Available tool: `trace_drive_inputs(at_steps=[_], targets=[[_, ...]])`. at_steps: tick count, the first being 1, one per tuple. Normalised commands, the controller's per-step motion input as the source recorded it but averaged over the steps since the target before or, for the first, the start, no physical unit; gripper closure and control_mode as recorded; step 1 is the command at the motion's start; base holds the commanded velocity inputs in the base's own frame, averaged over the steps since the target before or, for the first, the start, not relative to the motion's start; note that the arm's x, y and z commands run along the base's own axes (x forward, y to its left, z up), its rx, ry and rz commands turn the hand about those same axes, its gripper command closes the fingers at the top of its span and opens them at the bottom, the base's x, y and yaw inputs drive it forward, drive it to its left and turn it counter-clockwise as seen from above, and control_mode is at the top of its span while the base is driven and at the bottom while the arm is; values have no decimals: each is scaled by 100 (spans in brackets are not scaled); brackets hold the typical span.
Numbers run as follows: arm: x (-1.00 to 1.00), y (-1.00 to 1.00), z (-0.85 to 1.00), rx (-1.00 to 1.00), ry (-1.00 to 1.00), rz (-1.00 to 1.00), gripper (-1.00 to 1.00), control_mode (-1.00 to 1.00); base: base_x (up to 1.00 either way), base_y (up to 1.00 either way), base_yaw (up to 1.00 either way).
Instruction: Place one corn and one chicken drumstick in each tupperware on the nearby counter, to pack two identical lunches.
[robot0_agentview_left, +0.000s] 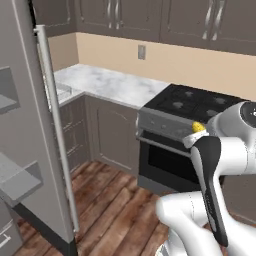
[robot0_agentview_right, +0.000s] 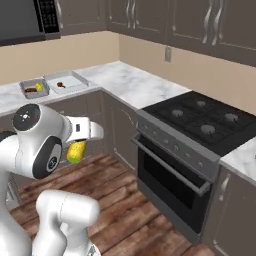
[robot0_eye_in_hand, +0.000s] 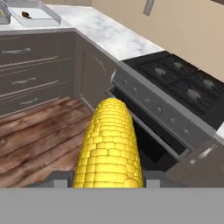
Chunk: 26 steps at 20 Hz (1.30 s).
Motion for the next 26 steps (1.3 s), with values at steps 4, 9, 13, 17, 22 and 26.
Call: trace_drive_inputs(at_steps=[4,9,13,17,22,26], targets=[[0,0,0,0,0,0,100,100,93,1,38],[0,0,0,0,0,0,100,100,54,15,47],[0,0,0,0,0,0,100,100,68,15,49],[0,0,0,0,0,0,100,100,100,-16,34],[0,0,0,0,0,0,100,100,99,-41,26],[0,0,0,0,0,0,100,100,100,-33,23]])
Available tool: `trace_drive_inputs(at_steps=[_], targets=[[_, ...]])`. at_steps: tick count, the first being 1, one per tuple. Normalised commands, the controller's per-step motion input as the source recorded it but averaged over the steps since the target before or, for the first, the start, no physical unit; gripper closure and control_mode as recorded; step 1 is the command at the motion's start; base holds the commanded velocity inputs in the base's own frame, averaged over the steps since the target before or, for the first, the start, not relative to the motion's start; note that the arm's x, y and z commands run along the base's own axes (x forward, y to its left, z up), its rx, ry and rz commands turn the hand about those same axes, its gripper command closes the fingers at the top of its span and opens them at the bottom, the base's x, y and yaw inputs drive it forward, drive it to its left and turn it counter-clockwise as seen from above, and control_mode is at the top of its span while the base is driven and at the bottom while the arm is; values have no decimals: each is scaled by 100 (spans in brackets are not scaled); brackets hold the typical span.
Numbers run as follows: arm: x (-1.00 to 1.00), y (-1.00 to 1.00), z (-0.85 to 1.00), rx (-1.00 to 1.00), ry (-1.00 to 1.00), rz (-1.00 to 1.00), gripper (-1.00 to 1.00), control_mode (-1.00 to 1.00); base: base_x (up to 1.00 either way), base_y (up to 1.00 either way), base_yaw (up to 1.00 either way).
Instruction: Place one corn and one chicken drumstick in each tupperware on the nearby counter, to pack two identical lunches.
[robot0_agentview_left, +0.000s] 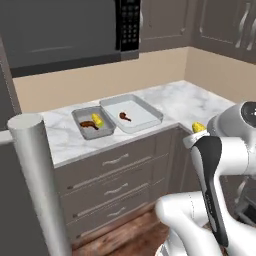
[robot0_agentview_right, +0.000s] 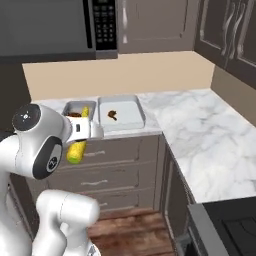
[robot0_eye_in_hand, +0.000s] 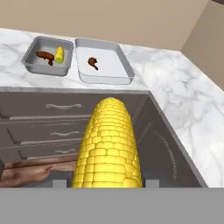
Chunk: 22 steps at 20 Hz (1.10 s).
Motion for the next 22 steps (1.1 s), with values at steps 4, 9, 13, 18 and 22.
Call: trace_drive_inputs(at_steps=[4,9,13,18,22], targets=[[0,0,0,0,0,0,100,100,100,-17,20],[0,0,0,0,0,0,100,100,100,-8,19],[0,0,0,0,0,0,100,100,99,-1,21],[0,0,0,0,0,0,100,100,32,-41,10],[0,0,0,0,0,0,100,100,0,-54,1]])
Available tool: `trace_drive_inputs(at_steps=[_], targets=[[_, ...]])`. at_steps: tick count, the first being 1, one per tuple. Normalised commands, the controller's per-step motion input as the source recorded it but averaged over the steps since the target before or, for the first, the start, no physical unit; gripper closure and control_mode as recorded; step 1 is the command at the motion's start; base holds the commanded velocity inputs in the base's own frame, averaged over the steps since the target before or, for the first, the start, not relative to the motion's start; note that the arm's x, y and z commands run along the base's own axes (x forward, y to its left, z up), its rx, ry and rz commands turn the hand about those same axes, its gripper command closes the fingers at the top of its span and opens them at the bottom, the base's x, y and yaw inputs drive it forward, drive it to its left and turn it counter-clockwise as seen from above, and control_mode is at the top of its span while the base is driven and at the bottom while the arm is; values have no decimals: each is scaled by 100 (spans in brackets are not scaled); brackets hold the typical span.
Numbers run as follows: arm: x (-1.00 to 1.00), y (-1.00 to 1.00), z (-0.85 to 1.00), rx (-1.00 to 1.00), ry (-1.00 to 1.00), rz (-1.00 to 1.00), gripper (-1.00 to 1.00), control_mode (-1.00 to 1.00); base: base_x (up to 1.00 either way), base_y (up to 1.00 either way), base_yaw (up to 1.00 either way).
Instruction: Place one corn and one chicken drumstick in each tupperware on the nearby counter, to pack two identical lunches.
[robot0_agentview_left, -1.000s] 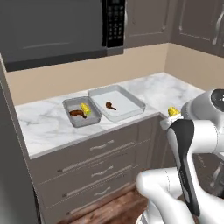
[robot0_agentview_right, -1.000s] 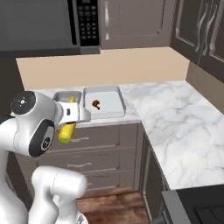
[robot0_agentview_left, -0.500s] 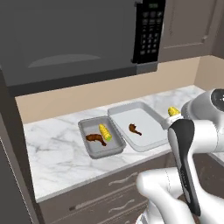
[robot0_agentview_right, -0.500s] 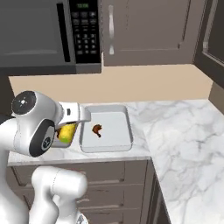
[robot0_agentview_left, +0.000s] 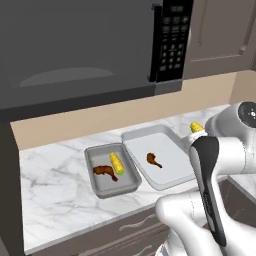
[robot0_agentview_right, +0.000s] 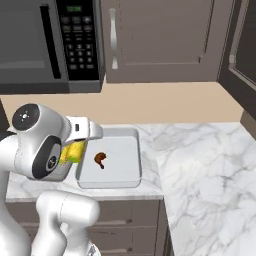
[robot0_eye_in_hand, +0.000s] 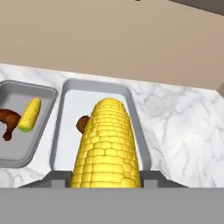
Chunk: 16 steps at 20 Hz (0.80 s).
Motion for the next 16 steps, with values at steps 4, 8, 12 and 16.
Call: trace_drive_inputs(at_steps=[4,8,12,16], targets=[[5,-13,-21,0,6,0,100,-100,0,-25,0],[28,-1,-56,0,7,0,100,-100,0,0,0],[31,0,-61,0,7,5,100,-100,0,0,0],[44,-1,-45,0,1,7,100,-100,0,0,0]])
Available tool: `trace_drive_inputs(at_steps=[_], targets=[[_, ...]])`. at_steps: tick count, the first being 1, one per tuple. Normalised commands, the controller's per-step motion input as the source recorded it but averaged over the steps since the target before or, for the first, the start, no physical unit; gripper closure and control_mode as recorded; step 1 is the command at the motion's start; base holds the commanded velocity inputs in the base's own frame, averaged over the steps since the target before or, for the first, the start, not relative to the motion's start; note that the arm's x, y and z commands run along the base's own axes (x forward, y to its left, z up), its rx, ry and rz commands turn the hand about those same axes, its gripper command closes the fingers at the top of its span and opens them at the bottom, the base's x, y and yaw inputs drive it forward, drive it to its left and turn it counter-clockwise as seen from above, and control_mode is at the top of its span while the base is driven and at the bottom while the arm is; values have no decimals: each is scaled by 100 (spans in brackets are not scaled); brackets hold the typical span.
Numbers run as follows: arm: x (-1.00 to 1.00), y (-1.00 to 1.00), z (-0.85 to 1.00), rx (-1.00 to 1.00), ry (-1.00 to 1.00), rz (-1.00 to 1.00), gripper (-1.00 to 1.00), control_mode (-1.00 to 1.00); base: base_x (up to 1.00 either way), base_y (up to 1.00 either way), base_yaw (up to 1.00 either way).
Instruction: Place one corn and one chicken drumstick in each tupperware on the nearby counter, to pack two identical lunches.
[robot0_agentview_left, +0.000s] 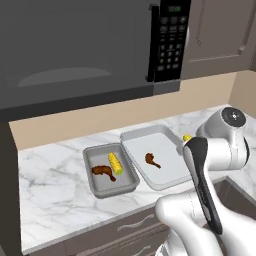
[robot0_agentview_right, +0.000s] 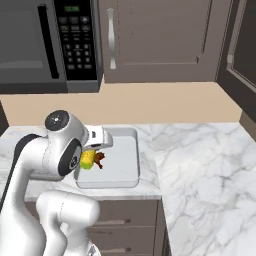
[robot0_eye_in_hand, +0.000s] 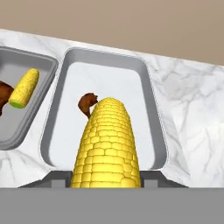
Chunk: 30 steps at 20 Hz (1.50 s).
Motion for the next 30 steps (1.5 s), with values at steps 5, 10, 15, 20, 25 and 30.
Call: trace_drive_inputs(at_steps=[5,10,15,20,25,30], targets=[[67,-1,-50,0,5,5,100,-100,0,0,0],[63,-7,-39,0,15,2,100,-100,0,0,0],[48,-15,-26,0,13,3,100,-100,0,0,0],[43,-13,-25,0,5,4,100,-100,0,0,0],[39,0,-33,0,0,1,100,-100,0,0,0],[42,0,-38,0,0,0,100,-100,0,0,0]])
